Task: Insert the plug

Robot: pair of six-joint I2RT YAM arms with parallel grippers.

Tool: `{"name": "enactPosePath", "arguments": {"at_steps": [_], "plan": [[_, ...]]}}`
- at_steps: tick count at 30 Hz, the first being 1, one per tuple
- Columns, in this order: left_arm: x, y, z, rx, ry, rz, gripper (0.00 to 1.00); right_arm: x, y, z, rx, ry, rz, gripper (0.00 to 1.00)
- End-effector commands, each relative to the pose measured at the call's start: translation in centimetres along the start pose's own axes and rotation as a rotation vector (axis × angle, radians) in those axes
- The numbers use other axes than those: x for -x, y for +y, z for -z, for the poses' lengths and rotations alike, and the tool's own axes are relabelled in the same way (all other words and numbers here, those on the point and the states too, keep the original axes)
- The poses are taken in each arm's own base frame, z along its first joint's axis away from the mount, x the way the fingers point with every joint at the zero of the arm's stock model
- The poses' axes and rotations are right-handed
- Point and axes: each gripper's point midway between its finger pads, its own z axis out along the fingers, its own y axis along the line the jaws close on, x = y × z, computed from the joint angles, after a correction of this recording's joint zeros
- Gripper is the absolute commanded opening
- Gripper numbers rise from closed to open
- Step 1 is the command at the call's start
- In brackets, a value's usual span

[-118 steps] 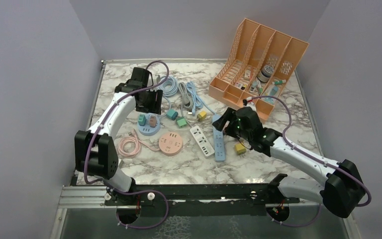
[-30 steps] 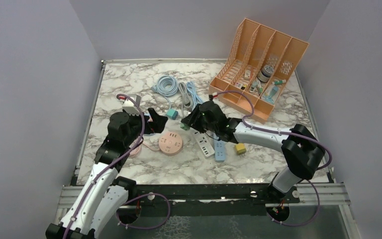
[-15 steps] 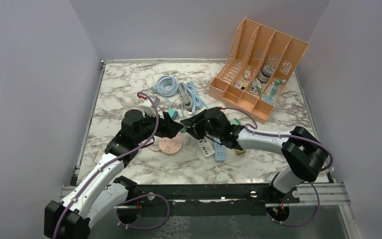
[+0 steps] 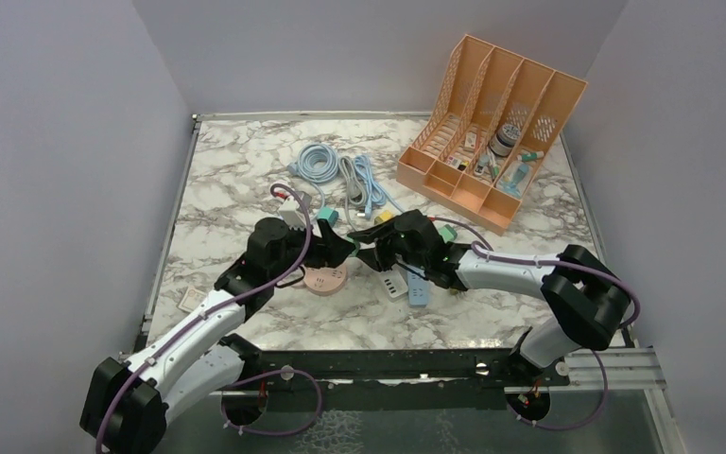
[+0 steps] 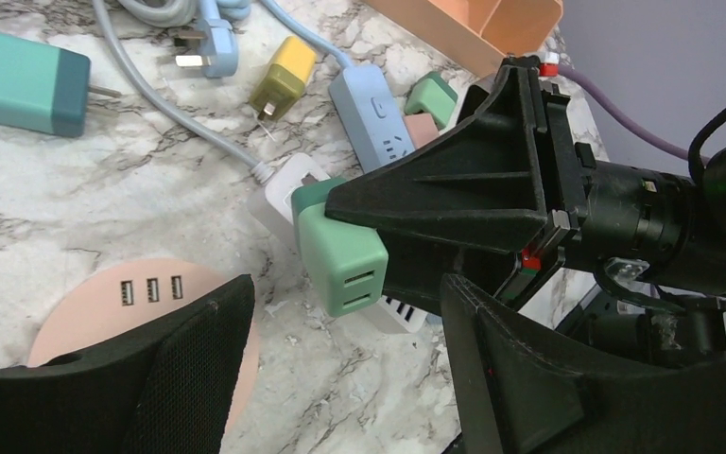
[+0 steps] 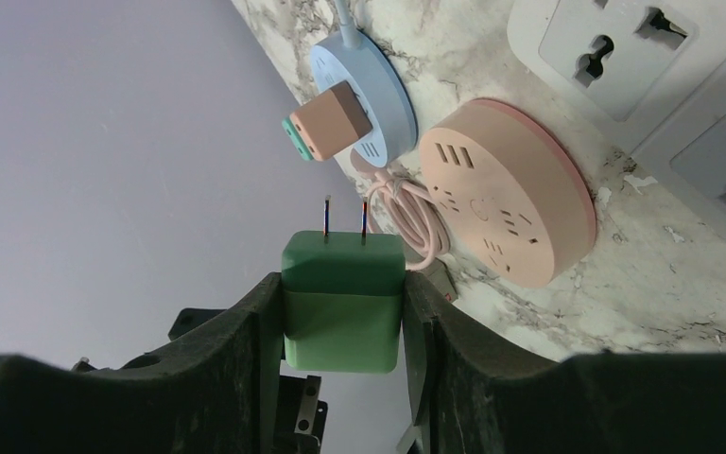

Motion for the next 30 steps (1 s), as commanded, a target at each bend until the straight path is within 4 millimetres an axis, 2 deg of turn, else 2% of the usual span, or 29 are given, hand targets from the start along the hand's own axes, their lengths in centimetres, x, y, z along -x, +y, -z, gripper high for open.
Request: {"name": "enactPosePath", "arguments": {"at_steps": [1,5,12,21,27,30], "plan": [[0.2,-0.9,-1.1,-0.02,-0.018,0.026,0.73,-1.0,1.3,0.9,0.04,0.049,-0.046,0.38],[0.0,-0.8,-1.7,0.007,-0.024,0.026,0.68,-1.2,1.3,0.9,0.043,0.059,-0.04,0.38],[0.1,-0.8,-2.8,0.05,-0.029,0.031,0.51,-1.2,1.1,0.8,0.032,0.056,-0.013,0.37],[-0.1,-0.5,-3.6,0.086,-0.018,0.045,0.48,-0.6,1.6,0.8,0.033,0.016,0.02,0.38],[-0.5,-0.2,-3.8,0.101,-0.001,0.046,0.31,-0.6,1.7,0.9,0.045,0.015,0.035,0.4],[-0.6,0.1,-3.7,0.113,0.004,0.04,0.25,-0.5,2.1,1.0,0.058,0.006,0.059,0.48]]}}
